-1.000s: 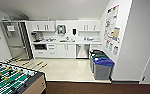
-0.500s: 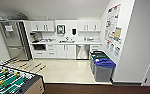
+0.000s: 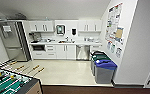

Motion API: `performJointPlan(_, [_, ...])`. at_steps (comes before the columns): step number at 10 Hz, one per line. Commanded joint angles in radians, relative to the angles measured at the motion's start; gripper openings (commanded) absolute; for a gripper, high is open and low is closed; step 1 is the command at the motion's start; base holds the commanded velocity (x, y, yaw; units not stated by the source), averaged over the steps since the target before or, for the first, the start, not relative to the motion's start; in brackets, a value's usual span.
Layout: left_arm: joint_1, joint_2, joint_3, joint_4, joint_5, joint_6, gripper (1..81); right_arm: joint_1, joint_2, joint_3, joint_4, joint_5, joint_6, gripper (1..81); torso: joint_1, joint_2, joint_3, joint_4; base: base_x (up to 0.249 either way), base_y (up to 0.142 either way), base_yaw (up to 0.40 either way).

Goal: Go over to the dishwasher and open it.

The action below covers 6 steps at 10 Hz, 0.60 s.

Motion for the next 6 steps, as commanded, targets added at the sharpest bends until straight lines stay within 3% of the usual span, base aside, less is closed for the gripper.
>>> performJointPlan(1, [-0.053, -0.021, 0.009, 0.006, 0.045, -0.002, 81.1, 0.047, -0.020, 0.010, -0.014, -0.049, -0.005, 81.1, 0.000, 0.000, 0.000, 0.000, 0.139, 0.000, 0.000])
performJointPlan(6, [-0.053, -0.021, 0.010, 0.005, 0.045, -0.002, 81.1, 0.047, -0.020, 0.010, -0.014, -0.049, -0.005, 81.1, 0.000, 0.000, 0.000, 0.000, 0.141, 0.000, 0.000])
